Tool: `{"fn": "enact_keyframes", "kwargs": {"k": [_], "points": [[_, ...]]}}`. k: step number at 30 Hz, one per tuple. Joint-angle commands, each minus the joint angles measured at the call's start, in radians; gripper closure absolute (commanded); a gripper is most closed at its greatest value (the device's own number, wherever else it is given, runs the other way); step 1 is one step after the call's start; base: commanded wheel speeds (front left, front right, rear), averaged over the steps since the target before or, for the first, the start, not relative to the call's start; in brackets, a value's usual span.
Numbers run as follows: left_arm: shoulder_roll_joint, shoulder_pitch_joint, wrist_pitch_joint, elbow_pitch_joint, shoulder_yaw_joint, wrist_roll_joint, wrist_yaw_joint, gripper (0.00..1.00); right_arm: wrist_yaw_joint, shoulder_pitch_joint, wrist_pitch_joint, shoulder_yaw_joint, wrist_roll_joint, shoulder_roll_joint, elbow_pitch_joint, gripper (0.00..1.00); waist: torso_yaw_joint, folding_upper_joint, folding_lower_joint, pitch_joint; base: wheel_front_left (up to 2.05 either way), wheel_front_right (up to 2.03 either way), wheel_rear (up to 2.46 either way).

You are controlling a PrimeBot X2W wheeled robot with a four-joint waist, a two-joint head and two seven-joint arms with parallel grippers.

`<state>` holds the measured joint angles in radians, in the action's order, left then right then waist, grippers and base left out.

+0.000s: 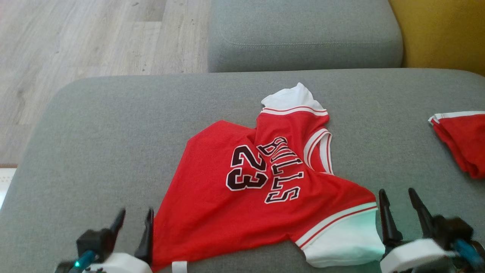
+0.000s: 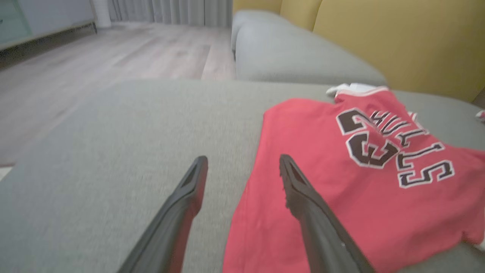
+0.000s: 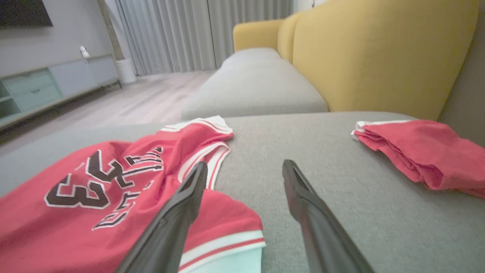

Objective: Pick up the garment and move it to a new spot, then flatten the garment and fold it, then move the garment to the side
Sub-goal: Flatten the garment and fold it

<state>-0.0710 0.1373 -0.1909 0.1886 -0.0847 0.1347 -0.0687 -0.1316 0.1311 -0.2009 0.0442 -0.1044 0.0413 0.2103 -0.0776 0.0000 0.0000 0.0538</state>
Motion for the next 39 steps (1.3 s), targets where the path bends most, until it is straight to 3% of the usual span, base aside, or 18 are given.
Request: {"fn": "enact_keyframes", "kwargs": {"k": [1, 6, 13, 39], "points": [[-0.017, -0.004, 0.094, -0.043, 0.041, 0.011, 0.010, 0.00, 0.001, -0.059, 0.095, -0.024, 0.017, 0.009, -0.065, 0.00, 0.002, 0.0000, 0.0000, -0.001, 0.00, 0.00, 0.00], [-0.039, 0.040, 0.349, -0.087, 0.027, 0.052, -0.005, 0.00, 0.001, -0.017, 0.373, -0.047, 0.047, 0.015, -0.122, 0.00, 0.001, 0.0000, 0.0000, -0.012, 0.00, 0.00, 0.00], [-0.040, 0.074, 0.453, -0.099, 0.003, 0.086, -0.016, 0.00, 0.001, 0.046, 0.525, -0.035, 0.081, 0.026, -0.107, 0.00, -0.001, 0.0000, 0.0000, -0.034, 0.00, 0.00, 0.00], [-0.102, -0.027, 0.395, 0.100, -0.022, 0.104, -0.033, 0.00, 0.001, -0.019, 0.504, -0.057, 0.095, 0.010, 0.016, 0.00, 0.026, 0.0000, 0.0000, -0.099, 0.00, 0.00, 0.00]]}}
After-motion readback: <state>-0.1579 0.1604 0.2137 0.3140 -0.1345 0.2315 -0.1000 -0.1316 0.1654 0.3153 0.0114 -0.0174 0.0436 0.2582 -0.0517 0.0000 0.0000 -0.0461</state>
